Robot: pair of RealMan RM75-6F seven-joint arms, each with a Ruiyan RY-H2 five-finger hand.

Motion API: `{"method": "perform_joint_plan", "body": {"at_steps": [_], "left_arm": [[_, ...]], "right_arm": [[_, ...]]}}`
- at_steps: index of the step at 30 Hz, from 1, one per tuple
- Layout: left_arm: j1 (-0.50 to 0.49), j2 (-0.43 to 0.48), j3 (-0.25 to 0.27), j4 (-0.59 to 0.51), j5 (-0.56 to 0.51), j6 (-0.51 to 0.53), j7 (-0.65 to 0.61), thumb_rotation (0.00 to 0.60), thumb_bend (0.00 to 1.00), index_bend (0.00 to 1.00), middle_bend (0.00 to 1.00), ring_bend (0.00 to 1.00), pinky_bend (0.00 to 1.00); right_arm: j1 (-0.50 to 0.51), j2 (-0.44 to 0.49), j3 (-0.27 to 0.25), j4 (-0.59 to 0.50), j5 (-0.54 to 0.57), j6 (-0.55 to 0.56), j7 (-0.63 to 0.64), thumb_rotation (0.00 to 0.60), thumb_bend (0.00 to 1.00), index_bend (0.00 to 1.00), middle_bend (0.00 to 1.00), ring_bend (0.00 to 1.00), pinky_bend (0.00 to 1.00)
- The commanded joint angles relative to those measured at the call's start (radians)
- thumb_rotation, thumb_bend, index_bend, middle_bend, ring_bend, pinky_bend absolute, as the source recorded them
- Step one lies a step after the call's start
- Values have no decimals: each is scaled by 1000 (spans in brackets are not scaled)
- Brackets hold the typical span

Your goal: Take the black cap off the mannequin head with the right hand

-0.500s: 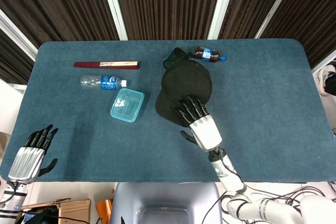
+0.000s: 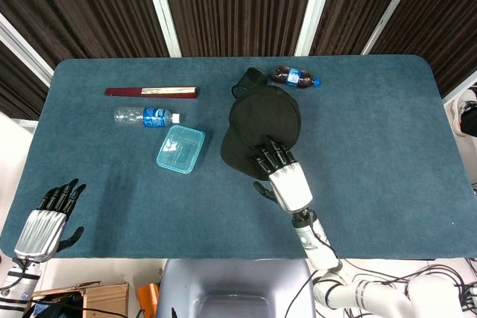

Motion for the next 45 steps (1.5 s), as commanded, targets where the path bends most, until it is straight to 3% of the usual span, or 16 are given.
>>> {"method": "perform_joint_plan", "body": {"at_steps": [1,7,18,22,35,45], "left_arm": [[-1,1,3,-3,2,-5,1,600,312,0,23,88,142],[-3,2,5,-6,2,-9,7,600,314,0,40,105,142],[4,4,9,-7,9,4,3,600,314,0,50,111,142],[4,4,9,-5,11,7,1,600,313,0,52,114,142],[13,5,10,3,21,26,-15,600,316,0,53,116,142],[12,5,12,7,29,27,-24,600,317,0,53,119,142]], "right_arm": [[18,-26,9,34,-7,27,22,600,110,429,302,124,296],[48,-67,28,101,-1,58,48,600,157,490,347,165,348],[87,-108,38,203,8,102,90,600,355,582,412,240,440],[93,-114,40,219,9,111,98,600,372,639,449,294,515],[165,-165,56,412,-10,215,142,600,408,949,651,566,823],[265,-184,79,591,-19,294,134,600,419,1000,717,636,914]]}}
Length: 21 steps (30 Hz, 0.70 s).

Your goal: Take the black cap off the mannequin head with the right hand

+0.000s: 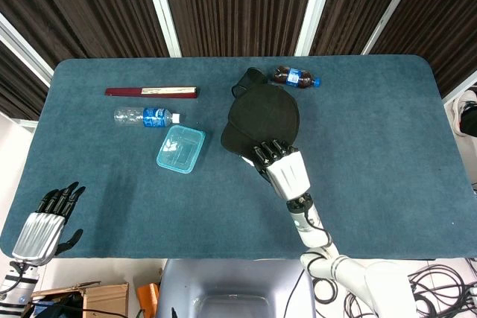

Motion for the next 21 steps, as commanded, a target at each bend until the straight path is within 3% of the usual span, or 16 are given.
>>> {"method": "perform_joint_plan", "body": {"at_steps": [1,8,21], "left_arm": [[0,0,0,0,0,0,-1,600,317,0,53,119,142],[2,1,0,1,2,3,-5,600,317,0,53,119,143],[4,0,0,2,3,7,-7,600,317,0,53,120,142]], "right_arm": [[46,-2,14,54,1,21,-15,600,419,1000,720,639,917],[105,19,32,108,34,21,-49,600,419,1000,727,645,927],[116,88,27,164,92,39,-80,600,420,1000,737,654,943]]}}
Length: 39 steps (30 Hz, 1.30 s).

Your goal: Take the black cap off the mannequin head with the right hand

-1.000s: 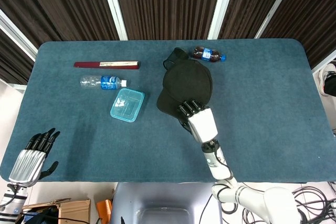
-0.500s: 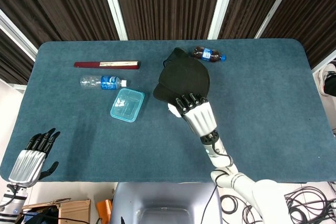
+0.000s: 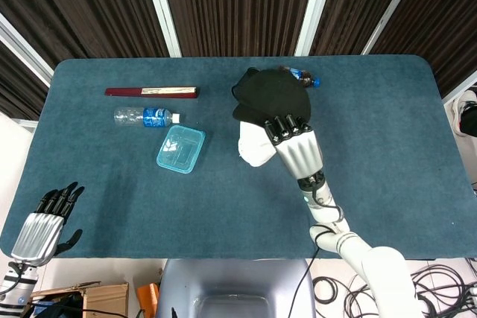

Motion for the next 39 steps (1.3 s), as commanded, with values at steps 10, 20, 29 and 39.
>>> {"method": "perform_joint_plan", "body": {"at_steps": [10,20,29,39], "left_arm": [[-4,-2,-6,0,-14,-12,3,600,317,0,53,121,142],[-4,-2,-5,-3,-16,-14,5,600,317,0,53,121,142],[-16,-4,-10,-8,-33,-41,14,600,316,0,54,121,143],[-16,-4,-9,-8,-35,-44,16,600,318,0,55,121,143]], "right_arm": [[31,97,-1,59,41,3,-57,600,421,1000,740,655,945],[-177,217,-93,69,44,86,3,600,420,1000,741,658,948],[-366,138,-235,243,9,-26,95,600,420,1000,742,659,952],[-455,30,-340,239,-41,-112,188,600,338,673,597,531,837]]}}
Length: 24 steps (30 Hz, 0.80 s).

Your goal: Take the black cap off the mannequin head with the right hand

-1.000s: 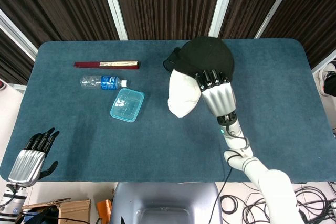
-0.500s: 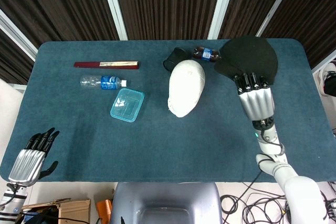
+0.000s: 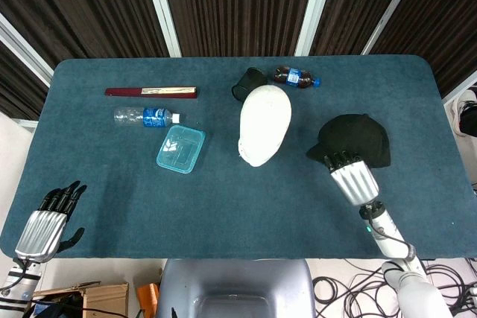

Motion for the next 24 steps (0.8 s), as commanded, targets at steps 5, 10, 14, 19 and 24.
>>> {"method": "perform_joint_plan", "body": {"at_steps": [5,10,14,19,24], "left_arm": [[3,-2,-4,4,-8,5,0,600,316,0,26,122,143],[-3,0,-5,3,-18,-13,-2,600,316,0,21,122,144],[-6,1,-4,3,-22,-19,0,600,316,0,21,123,144],[-7,0,-6,0,-25,-19,6,600,316,0,22,122,144],[0,2,-5,-3,-13,1,5,600,316,0,25,123,144]], "right_arm": [[-167,52,-129,-209,-57,-107,58,600,91,5,139,141,446],[-236,227,-223,-497,-92,-183,-27,600,24,0,2,2,279],[-252,406,-278,-782,-98,-245,-107,600,8,0,0,0,204],[-251,692,-356,-1223,-51,-373,-190,600,0,0,0,0,62],[-365,785,-308,-1321,-63,-111,-186,600,0,0,0,0,6]]}}
